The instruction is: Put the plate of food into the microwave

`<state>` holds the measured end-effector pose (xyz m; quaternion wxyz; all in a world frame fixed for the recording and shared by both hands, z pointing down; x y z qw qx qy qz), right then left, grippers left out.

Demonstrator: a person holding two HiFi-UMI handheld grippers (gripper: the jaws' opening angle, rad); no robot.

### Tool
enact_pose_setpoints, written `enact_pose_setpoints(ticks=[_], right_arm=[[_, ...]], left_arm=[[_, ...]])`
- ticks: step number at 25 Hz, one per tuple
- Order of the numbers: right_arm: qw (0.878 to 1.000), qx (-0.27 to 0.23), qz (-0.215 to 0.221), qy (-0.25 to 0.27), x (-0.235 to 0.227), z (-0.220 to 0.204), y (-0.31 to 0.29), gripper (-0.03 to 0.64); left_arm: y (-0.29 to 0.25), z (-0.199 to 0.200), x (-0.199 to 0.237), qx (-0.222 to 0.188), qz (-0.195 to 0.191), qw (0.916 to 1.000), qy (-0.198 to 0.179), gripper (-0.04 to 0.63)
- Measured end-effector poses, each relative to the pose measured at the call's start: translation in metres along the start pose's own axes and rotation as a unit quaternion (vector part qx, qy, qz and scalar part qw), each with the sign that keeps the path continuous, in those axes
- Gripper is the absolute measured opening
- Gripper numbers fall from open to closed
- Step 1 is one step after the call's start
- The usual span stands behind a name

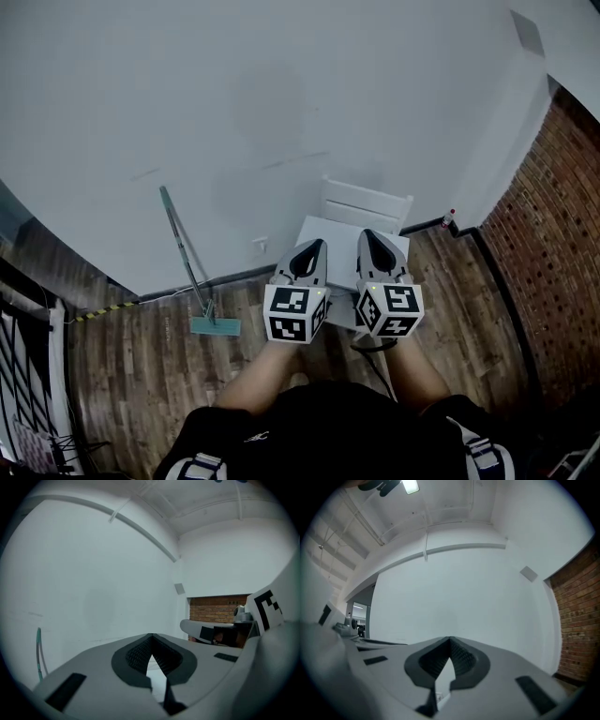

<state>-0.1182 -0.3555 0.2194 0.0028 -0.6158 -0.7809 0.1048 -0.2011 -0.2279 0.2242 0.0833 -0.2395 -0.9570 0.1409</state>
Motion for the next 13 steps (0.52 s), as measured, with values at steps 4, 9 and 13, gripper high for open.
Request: enact_pose_setpoints(ticks=[4, 9, 13], right_arm=[[1.000, -0.002, 0.001, 0.000, 0.012, 0.002, -0.008, 0.011], [1.000, -0.003, 0.000, -0.006, 0.017, 0.001, -0.011, 0.011], [0.999, -0.008, -0.021, 0.030, 0.025, -0.002, -0.008, 0.011]], left_arm=[[0.000, 0.000, 0.016, 0.002, -0.013, 0.9998, 0.013, -0.002], [0.001, -0.002, 0.023, 0.003, -0.026, 0.9993, 0.026, -0.002], [0.004, -0.004, 0.027, 0.001, -0.027, 0.9994, 0.023, -0.002]])
Point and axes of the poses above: the fingertips, and each gripper's own axes: y backward along the fingers, x to its left, z out of its top, the point moved 8 cm from there along y, backward along the fingers, and after that the axes turned 10 degrees about x, right-handed, at the moved point
